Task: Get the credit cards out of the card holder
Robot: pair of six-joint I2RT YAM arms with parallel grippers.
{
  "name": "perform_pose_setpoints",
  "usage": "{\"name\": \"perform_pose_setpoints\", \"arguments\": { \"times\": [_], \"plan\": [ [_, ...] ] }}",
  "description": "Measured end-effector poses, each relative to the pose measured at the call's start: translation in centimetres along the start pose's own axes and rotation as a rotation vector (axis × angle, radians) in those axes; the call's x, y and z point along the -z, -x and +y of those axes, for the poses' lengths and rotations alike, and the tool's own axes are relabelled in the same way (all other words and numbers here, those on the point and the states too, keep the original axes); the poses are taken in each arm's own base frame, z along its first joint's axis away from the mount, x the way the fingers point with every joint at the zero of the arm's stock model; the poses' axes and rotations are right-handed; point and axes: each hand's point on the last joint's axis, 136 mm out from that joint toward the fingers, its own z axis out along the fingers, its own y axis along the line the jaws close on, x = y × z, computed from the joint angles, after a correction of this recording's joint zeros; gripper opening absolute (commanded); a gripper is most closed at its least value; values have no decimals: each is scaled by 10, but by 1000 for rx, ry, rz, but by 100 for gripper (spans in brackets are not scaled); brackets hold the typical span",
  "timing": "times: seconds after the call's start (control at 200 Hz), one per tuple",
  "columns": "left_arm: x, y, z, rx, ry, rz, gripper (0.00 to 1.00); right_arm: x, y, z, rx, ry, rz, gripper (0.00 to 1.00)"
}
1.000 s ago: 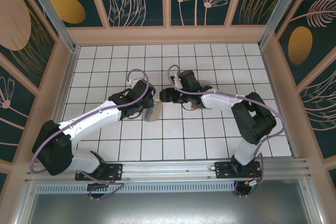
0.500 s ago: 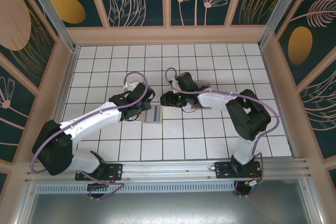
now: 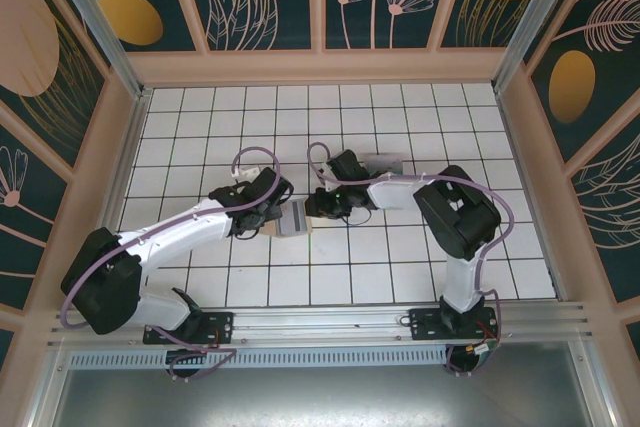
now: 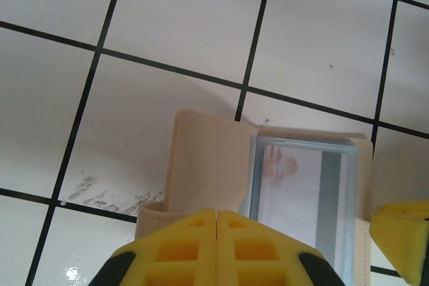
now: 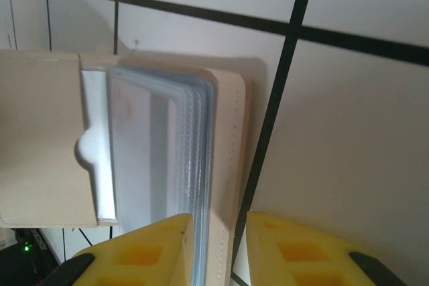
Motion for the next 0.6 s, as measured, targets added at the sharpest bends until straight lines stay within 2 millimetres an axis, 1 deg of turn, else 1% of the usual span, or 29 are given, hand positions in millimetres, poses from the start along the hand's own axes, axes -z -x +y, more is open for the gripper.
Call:
{"name": "perform_pose_setpoints", "arguments": {
  "times": [0.1, 0.195, 0.295, 0.49, 0.601],
  "plan": [
    [-2, -4, 3, -4, 6, 10, 0, -4, -5, -1, -12, 7, 21, 25],
    [-4, -9, 6, -8, 12, 22, 0, -5, -5, 0, -23, 15, 25, 16],
    [-5, -12, 8, -9, 9, 33, 0, -6, -6, 3, -29, 28, 31, 0],
    [-6, -13, 7, -5, -4, 29, 0, -5, -4, 3, -30, 32, 25, 0],
    [-9, -11, 3, 8, -25, 25, 0, 4, 0, 4, -32, 16, 3, 0]
  ]
}}
